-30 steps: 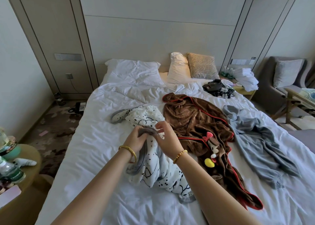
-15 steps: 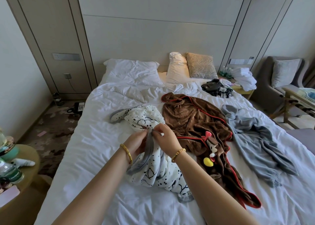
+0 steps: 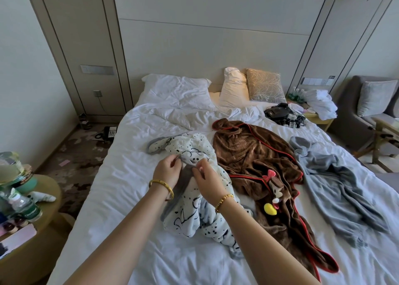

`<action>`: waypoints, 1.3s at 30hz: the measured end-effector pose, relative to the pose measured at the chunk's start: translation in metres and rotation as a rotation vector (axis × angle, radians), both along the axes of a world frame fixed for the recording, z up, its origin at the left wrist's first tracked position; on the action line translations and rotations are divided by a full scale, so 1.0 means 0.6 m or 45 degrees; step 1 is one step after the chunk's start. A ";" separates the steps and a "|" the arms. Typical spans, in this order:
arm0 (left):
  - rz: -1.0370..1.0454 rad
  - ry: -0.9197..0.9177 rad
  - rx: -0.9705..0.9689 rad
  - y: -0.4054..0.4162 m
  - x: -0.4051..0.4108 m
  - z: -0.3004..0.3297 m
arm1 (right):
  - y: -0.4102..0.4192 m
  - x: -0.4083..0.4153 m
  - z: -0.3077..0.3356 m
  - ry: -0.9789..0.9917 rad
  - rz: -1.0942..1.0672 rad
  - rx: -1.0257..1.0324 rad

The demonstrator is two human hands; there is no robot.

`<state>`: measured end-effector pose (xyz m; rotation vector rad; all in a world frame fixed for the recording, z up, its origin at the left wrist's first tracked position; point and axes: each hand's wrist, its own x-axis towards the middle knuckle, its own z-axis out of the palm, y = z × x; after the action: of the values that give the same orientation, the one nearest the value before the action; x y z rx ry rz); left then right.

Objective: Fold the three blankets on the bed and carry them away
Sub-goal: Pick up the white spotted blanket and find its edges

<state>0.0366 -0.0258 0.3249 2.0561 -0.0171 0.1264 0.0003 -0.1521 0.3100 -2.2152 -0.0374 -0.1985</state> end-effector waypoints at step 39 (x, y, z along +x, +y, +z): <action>-0.280 -0.275 0.006 -0.019 -0.013 0.020 | -0.055 0.020 -0.011 0.471 0.202 -0.160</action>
<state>0.0291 -0.0373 0.3367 2.0216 -0.3764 0.2107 0.0124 -0.1850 0.3034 -2.3281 -0.0220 0.3090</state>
